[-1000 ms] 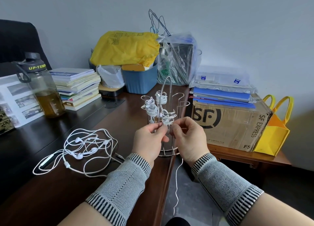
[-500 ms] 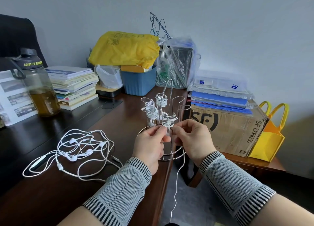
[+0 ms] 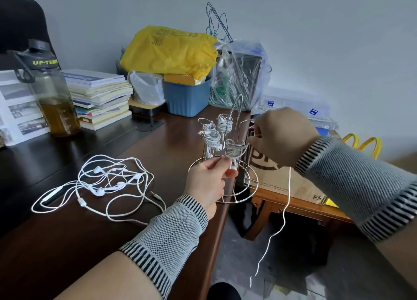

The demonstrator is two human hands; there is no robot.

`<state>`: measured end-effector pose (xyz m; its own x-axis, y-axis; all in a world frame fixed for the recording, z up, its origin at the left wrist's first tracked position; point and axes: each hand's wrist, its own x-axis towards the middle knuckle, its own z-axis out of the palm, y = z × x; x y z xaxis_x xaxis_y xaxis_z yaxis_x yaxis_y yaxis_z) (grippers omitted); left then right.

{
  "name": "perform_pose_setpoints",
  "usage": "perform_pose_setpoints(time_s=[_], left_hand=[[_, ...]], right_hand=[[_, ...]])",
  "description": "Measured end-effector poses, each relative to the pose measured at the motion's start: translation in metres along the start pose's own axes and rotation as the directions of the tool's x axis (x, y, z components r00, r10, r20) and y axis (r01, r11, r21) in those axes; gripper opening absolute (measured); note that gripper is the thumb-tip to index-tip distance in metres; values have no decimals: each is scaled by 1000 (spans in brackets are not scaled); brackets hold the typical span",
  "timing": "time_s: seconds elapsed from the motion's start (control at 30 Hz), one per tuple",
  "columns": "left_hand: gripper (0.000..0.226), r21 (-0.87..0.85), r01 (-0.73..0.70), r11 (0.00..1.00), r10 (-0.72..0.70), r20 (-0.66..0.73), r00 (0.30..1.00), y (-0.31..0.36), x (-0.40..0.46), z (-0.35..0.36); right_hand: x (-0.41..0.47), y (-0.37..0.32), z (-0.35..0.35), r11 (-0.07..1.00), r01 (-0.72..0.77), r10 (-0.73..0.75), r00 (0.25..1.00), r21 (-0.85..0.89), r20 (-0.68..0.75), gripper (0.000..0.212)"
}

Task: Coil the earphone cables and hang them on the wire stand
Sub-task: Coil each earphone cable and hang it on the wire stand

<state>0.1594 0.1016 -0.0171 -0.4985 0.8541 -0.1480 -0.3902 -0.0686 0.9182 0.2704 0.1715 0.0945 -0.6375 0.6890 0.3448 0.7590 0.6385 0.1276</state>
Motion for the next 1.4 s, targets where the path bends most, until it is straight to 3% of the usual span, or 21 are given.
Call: perform_pose_setpoints(time_s=[0.13,0.23,0.33,0.5,0.73,0.87,0.97,1.13,1.2,1.27,1.4], left_hand=[[10,2,-10,1000,10,6,1000,0,0,-1],[11,-2,-3,1000,3,3,1000,0,1,-1],[11,-13,1,1000,-1,0,1000,-1,2,-1],[11,-28,-24,999,23,-32,999,0,3,-1],[11,-14,-34,999,34,-52,998,0,1,0],[9,-11,-40,999,39,-42,998,3,-3,2],[15,37,-61,997,65,-108,992,4,-2,6],[15,-18,-76,997,72,-147,986,5,-1,8],[14,-64,-83,995,73,-146,987,6,0,8],[13,-83,-84,993,72,-140,988,7,-1,7],[18,-5,-106,994,104,-119,987,7,-4,6]], right_hand=[[30,-20,-11,999,-3,8,986,-32,169,12],[47,-28,-15,999,-7,-7,938,38,348,28],[55,-34,-20,985,-46,-47,857,167,514,20],[46,-38,-24,964,-13,-138,828,264,543,30],[22,-49,-16,991,134,-131,959,7,250,31],[10,-52,-13,987,155,-147,979,-40,144,18],[-8,-61,-9,959,238,-233,971,-156,53,29],[-23,-59,12,932,264,-318,924,-249,-210,11],[-28,-53,27,969,223,-246,891,-104,-382,19],[-32,-47,44,968,227,-144,853,108,-501,14],[-40,-36,68,842,144,154,859,520,-488,3]])
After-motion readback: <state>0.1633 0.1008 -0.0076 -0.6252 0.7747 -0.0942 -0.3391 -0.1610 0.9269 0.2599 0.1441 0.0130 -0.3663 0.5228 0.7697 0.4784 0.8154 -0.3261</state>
